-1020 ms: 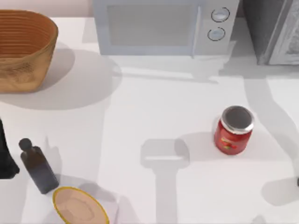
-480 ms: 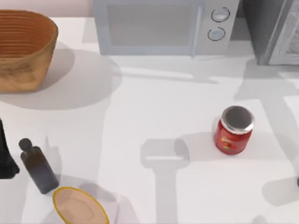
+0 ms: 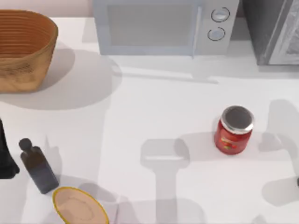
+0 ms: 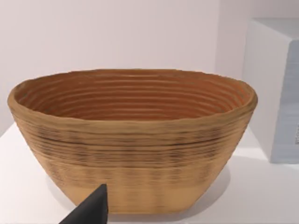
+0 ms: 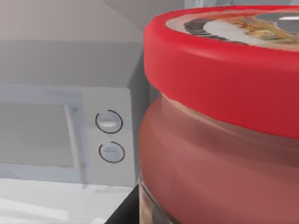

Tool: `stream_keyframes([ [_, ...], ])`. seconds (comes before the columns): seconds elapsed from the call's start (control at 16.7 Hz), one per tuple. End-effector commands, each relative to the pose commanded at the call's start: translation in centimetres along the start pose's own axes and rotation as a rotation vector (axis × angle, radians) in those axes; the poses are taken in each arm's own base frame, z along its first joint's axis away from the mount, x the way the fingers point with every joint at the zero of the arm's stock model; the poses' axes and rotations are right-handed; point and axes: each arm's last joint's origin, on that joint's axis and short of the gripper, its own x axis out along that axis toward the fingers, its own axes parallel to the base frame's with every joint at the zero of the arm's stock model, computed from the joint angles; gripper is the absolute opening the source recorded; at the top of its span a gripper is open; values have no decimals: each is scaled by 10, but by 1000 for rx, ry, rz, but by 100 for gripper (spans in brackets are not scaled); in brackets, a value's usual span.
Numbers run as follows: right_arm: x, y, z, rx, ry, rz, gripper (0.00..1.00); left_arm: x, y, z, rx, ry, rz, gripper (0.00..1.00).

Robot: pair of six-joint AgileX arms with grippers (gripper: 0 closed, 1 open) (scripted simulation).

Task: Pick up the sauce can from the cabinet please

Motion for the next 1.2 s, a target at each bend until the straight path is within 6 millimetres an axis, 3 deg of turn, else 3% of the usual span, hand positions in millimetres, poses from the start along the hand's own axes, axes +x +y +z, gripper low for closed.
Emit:
stream_keyframes([
  [0.24,0,-9,-83,-3,-44,-52,0,0,0,0,0,0,0,100],
  [0.48,3,-15,-125,-11,-98,-103,0,0,0,0,0,0,0,100],
  [0.9,4,-16,-132,-10,-100,-109,0,0,0,0,0,0,0,100],
  [1.2,10,-8,-109,-16,-144,-37,0,0,0,0,0,0,0,100],
])
